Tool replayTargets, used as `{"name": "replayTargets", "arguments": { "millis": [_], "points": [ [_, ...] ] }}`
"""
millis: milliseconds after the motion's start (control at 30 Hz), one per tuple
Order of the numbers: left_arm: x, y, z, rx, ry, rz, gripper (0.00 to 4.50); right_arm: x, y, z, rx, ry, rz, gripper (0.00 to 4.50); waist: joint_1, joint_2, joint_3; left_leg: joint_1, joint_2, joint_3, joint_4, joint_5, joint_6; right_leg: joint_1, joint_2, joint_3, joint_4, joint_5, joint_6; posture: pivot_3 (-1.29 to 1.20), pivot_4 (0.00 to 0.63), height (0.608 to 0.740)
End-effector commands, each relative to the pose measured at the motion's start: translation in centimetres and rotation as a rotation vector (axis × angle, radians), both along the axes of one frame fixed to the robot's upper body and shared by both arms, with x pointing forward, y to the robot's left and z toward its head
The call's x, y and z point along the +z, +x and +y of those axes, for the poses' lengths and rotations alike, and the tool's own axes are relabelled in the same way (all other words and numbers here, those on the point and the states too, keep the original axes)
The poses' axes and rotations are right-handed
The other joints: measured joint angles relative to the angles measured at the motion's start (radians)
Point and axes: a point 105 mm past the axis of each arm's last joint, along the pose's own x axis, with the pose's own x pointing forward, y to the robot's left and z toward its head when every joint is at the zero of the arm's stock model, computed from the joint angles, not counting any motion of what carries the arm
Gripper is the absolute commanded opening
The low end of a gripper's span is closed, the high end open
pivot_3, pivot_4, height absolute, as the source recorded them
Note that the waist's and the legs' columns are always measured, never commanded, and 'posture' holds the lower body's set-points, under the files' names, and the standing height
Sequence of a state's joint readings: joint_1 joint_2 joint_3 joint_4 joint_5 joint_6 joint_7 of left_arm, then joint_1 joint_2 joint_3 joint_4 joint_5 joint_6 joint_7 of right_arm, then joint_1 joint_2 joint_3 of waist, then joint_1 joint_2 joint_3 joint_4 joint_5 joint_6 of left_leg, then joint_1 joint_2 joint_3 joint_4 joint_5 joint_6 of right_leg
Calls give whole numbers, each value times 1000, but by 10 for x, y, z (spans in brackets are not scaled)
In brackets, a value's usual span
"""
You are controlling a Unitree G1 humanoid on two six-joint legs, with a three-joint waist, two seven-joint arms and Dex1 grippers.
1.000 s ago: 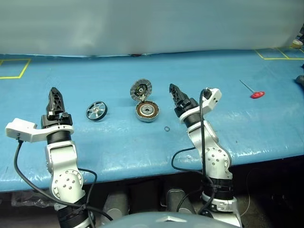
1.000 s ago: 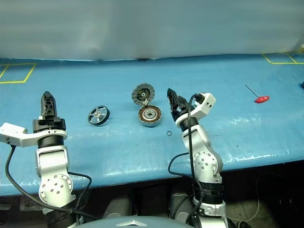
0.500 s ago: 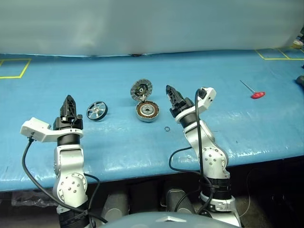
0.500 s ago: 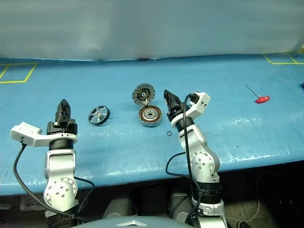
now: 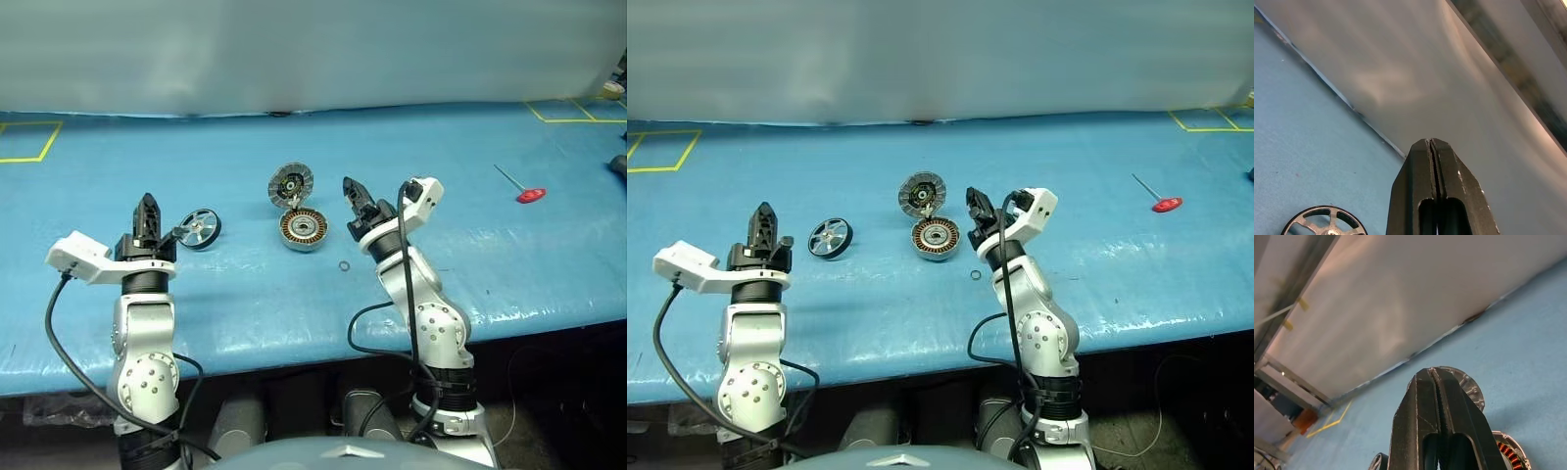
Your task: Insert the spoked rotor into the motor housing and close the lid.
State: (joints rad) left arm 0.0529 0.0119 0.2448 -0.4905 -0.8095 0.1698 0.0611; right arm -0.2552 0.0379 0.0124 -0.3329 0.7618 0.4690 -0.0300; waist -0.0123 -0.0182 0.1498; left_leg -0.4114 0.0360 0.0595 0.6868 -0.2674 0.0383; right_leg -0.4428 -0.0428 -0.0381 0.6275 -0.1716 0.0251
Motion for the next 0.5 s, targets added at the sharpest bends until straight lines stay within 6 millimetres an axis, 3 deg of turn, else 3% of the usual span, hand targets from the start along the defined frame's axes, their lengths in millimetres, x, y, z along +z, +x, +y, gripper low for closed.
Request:
{"name": "replayTargets", "arguments": {
  "millis": [33,267,500],
  "points": [
    [6,-1,-8,-16,56,-10,43,12,-4,3,3,-25,-56,54,1,0,0,0,0,0,0,0,0,0,0,0,0,0,0,0,150,740],
    [-3,0,-13,-33,107,41,43,-5,-5,2,-27,-63,1,54,1,0,0,0,1,0,0,0,0,0,0,0,0,0,0,0,150,740],
    [-5,-1,-14,-40,118,53,43,-9,-5,4,-23,-66,15,54,0,0,0,0,2,0,0,0,0,-1,0,0,0,0,0,0,150,740]
  ]
}}
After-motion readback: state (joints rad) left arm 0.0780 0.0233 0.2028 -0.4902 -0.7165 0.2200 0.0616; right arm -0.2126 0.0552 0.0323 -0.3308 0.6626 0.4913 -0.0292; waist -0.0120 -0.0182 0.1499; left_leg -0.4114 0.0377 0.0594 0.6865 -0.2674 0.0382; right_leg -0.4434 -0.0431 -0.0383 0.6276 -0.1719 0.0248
